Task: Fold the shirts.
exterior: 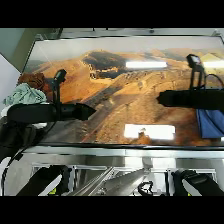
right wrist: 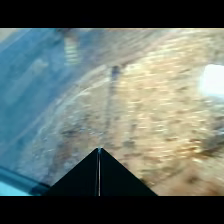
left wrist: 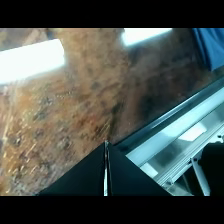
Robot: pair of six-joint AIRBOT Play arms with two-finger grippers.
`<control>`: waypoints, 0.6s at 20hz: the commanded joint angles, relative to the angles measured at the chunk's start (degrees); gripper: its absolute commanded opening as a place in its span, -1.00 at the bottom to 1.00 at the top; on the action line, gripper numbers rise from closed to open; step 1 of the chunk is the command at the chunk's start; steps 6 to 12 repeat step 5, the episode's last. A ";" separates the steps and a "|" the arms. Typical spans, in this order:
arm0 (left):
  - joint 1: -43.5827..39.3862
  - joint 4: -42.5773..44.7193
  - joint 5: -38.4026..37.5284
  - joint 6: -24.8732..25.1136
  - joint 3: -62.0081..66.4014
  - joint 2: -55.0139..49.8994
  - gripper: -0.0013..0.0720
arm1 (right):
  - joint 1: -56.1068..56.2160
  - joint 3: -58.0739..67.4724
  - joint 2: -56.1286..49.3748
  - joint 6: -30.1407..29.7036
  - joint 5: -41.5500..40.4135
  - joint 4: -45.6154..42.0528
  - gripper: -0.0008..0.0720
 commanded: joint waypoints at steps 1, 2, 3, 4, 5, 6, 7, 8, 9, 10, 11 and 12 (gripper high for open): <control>-0.94 -0.04 -0.57 -0.09 -2.38 0.22 -0.92 | 5.35 -1.36 0.42 0.59 2.27 3.93 -0.89; -0.94 -0.04 -0.57 -0.09 -2.01 0.22 -0.91 | 5.29 -1.36 0.42 0.59 2.27 4.55 -0.89; -0.94 -0.07 -0.61 -0.09 -1.44 0.20 -0.91 | 5.29 -1.36 0.42 0.59 2.27 4.52 -0.89; -0.94 -0.11 -0.74 -0.09 -1.01 0.22 -0.92 | 5.27 -1.36 0.39 0.59 2.27 4.50 -0.89; -0.94 -0.09 -0.72 -0.09 -0.72 0.22 -0.92 | 5.27 -1.36 0.35 0.59 2.27 4.52 -0.89; -0.94 -0.09 -0.72 -0.09 -0.72 0.22 -0.92 | 5.27 -1.36 0.35 0.59 2.27 4.52 -0.89; -0.94 -0.09 -0.72 -0.09 -0.72 0.22 -0.92 | 5.27 -1.36 0.35 0.59 2.27 4.52 -0.89; -0.94 -0.09 -0.72 -0.09 -0.72 0.22 -0.92 | 5.27 -1.36 0.35 0.59 2.27 4.52 -0.89; -0.94 -0.09 -0.72 -0.09 -0.72 0.22 -0.92 | 5.27 -1.36 0.35 0.59 2.27 4.52 -0.89; -0.94 -0.09 -0.72 -0.09 -0.72 0.22 -0.92 | 5.27 -1.36 0.35 0.59 2.27 4.52 -0.89; -0.94 -0.09 -0.72 -0.09 -0.72 0.22 -0.92 | 5.27 -1.36 0.35 0.59 2.27 4.52 -0.89; -0.94 -0.09 -0.72 -0.09 -0.72 0.22 -0.92 | 5.27 -1.36 0.35 0.59 2.27 4.52 -0.89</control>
